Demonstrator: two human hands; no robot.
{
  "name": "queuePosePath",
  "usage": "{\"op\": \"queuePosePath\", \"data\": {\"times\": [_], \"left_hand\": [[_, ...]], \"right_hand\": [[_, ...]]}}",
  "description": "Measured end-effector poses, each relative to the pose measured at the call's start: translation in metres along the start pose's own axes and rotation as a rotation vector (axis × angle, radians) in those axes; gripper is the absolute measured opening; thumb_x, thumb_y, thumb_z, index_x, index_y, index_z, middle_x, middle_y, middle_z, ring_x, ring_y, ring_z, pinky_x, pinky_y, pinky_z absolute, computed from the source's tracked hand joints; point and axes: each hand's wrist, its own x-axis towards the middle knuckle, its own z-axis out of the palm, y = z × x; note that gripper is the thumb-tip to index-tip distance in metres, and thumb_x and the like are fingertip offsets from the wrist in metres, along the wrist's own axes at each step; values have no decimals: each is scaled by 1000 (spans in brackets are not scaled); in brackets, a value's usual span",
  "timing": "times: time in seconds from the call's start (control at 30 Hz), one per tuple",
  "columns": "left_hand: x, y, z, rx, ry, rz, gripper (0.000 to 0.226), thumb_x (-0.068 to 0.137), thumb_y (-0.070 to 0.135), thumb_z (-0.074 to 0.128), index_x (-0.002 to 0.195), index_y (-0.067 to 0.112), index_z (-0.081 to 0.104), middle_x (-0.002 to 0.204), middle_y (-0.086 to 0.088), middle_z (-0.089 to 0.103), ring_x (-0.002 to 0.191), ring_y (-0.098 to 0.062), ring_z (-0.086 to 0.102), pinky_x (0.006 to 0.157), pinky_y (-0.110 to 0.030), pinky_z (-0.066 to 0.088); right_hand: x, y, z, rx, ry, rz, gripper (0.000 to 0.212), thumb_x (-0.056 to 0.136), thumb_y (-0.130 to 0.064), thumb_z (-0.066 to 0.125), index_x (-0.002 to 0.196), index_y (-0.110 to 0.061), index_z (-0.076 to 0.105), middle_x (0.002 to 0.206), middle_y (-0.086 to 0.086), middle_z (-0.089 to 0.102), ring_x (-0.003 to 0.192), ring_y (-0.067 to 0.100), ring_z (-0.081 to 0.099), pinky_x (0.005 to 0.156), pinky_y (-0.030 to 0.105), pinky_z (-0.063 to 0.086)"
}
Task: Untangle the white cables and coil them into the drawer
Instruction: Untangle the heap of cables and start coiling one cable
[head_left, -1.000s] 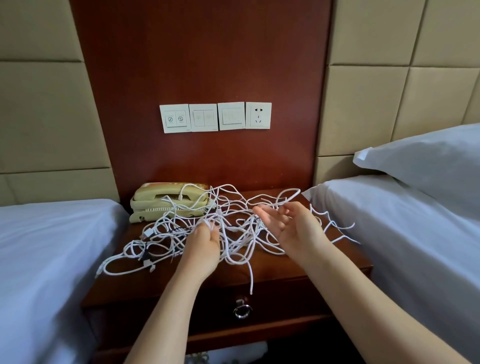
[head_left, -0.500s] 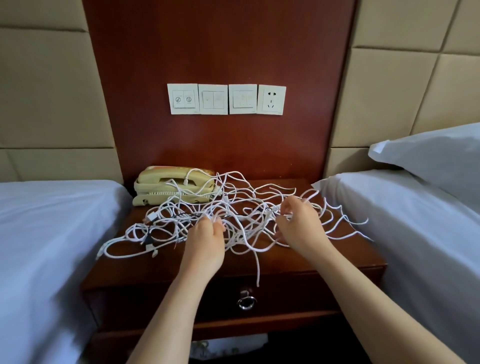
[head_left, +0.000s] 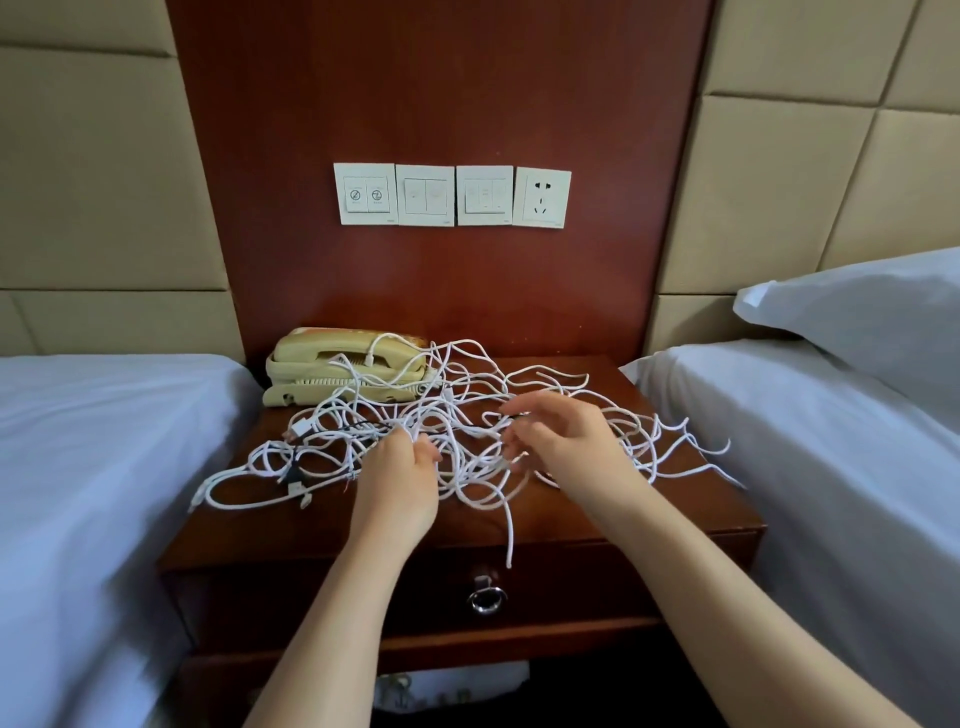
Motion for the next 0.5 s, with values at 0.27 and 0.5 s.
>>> {"op": "queuePosePath", "data": {"times": [0.27,0.5], "left_hand": [[-5,1,4,-7,-17,72,31,101,22,35,73,13,46,74,-2,49,65,-15,45,53,-27,28],[-3,-4,3,-141,-83,120,44,100,30,37,77,-1,56,57,-1,48,53,-16,45,53,-29,32]], "right_hand": [[-10,-7,21,-415,-245,-145,32,93,-31,55,69,-10,62,55,-3,46,48,5,37,48,15,29],[0,-4,17,-231,-105,-153,30,96,-11,47,67,-11,54,48,-7,48,38,2,40,45,15,32]]}}
